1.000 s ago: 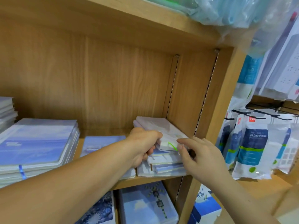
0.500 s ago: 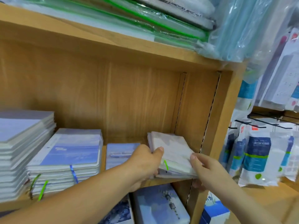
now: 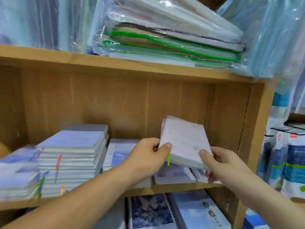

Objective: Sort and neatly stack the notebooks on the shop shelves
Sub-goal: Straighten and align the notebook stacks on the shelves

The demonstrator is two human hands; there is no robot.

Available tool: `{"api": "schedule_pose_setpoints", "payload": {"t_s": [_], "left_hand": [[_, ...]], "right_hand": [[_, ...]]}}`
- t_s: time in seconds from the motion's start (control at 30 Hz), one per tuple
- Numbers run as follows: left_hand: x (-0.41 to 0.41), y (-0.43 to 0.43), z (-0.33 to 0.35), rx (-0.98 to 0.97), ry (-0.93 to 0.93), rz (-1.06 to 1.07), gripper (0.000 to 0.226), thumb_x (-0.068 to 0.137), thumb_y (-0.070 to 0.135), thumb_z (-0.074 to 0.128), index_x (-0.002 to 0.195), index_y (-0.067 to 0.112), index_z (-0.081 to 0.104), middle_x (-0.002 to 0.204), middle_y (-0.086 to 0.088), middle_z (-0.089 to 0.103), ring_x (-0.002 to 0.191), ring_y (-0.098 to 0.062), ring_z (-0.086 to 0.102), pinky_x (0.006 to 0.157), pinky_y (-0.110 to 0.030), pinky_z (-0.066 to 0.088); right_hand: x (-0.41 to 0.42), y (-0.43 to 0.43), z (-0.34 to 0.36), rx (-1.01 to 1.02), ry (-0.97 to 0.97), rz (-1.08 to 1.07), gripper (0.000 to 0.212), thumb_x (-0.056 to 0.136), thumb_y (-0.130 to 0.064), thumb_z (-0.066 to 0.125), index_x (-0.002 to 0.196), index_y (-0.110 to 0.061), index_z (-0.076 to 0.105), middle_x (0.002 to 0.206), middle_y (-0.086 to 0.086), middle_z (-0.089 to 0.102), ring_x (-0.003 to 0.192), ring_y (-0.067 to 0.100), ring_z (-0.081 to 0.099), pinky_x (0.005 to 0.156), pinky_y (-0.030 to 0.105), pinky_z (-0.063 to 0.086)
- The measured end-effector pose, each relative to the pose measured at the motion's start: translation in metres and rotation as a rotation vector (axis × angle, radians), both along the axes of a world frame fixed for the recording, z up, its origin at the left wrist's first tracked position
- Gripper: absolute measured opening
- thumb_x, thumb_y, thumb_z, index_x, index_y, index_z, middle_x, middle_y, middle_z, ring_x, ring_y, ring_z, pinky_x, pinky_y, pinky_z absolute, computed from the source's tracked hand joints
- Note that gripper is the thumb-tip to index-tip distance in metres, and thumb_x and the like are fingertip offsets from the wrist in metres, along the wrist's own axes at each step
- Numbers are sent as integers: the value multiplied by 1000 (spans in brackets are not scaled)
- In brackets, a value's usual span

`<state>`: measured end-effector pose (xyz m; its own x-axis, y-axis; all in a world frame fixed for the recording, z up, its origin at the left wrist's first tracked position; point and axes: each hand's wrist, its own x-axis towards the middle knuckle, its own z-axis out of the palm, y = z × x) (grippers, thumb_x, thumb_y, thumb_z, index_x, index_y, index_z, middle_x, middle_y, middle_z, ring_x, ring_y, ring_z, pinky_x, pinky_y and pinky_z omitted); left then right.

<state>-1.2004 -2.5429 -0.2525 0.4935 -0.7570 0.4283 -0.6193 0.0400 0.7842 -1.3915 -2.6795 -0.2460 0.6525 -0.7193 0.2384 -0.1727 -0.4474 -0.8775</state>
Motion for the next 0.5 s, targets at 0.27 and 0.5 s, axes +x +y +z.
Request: {"api": "schedule_pose_setpoints", "payload": {"t_s": [0.27, 0.5], "left_hand": [[69, 141, 45, -52, -168, 232, 50, 103, 44, 52, 71, 6, 52, 63, 1, 37, 58, -11, 32, 54, -31, 25], [137, 211, 55, 13, -77, 407, 46, 105, 40, 51, 69, 13, 43, 67, -4, 27, 61, -16, 24, 52, -30, 18]], "right_hand": [[107, 100, 30, -125, -94, 172, 43, 99, -48, 55, 81, -10, 62, 64, 6, 54, 52, 17, 52, 55, 28, 48], [210, 151, 46, -141, -20, 294, 42, 100, -48, 56, 82, -10, 47, 71, 10, 51, 49, 17, 45, 45, 20, 35]]}}
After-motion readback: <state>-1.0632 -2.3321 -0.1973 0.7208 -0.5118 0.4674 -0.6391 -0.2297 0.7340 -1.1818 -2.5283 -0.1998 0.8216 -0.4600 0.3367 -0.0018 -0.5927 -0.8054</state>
